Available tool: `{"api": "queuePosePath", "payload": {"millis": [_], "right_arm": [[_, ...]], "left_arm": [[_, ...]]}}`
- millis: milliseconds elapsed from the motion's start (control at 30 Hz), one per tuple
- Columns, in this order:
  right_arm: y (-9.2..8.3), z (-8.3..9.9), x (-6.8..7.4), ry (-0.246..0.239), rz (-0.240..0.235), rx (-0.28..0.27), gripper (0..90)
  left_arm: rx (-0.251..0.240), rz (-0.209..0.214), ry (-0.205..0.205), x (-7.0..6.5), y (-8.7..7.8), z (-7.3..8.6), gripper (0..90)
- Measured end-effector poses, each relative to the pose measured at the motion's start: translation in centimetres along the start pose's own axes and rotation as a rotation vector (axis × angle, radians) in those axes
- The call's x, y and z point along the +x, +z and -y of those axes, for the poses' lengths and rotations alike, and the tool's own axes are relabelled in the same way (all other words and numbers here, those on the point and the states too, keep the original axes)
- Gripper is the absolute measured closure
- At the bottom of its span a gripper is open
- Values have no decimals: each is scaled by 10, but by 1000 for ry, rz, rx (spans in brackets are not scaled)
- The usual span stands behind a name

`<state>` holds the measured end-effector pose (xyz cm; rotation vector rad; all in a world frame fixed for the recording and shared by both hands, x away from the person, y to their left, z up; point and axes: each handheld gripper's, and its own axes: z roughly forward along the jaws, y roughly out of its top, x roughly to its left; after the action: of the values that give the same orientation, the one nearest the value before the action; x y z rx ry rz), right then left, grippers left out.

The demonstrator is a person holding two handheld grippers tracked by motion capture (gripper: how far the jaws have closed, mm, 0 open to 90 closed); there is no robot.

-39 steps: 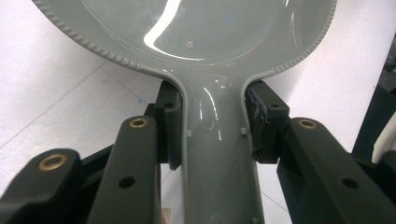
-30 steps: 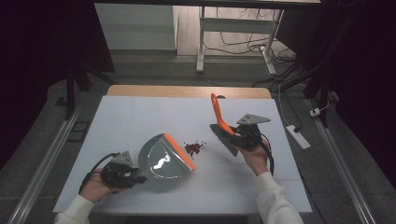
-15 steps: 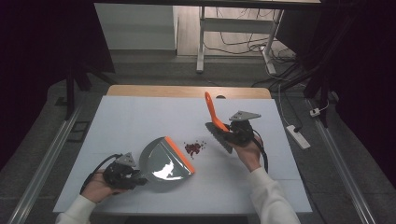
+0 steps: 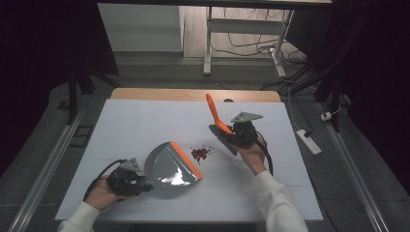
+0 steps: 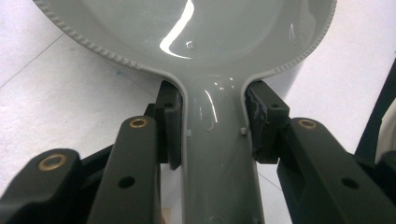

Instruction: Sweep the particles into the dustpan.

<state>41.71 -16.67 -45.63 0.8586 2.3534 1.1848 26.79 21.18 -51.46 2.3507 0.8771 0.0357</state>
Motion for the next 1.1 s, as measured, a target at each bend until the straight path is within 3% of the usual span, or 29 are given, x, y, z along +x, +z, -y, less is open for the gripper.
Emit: {"api": "queuePosePath", "payload": {"millis": [400,733,1100], "right_arm": [[13,-4,-1,-5,-2,25,699],[27,-3,-2,-10,6,59,699],[43,-4,3,-20,7,96,699]], "left_arm": [[-6,29,-9,5,-1,-8,621],[38,49,-9,10,4,-13,621],[50,63,-4,13,10,-20,622]]}}
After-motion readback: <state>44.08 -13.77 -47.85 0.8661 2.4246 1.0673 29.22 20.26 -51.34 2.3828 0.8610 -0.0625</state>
